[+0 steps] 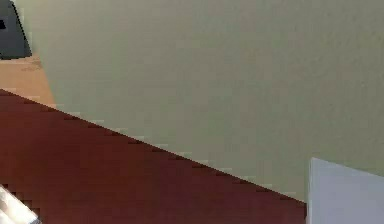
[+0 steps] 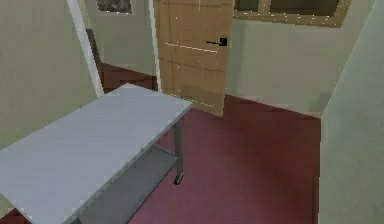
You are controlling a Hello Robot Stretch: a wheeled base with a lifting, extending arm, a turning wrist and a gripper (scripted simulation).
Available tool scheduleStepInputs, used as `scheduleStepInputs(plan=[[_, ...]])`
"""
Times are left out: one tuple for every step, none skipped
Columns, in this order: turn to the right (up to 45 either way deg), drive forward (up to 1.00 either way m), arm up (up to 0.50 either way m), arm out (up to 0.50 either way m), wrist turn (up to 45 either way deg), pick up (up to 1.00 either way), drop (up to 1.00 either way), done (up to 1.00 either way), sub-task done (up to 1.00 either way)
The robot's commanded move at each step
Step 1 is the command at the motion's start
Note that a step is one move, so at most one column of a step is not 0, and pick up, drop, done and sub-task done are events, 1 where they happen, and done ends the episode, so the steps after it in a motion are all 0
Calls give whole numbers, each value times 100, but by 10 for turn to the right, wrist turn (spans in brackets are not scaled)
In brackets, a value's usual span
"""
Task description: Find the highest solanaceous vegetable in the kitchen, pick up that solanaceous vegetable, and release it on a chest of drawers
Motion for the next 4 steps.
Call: scheduleStepInputs(plan=[[-90, 0, 0, 0, 0, 0, 0, 0, 0], [0, 50, 0, 0, 0, 0, 0, 0, 0], [-60, 0, 0, 0, 0, 0, 0, 0, 0], [0, 35, 0, 0, 0, 0, 0, 0, 0]])
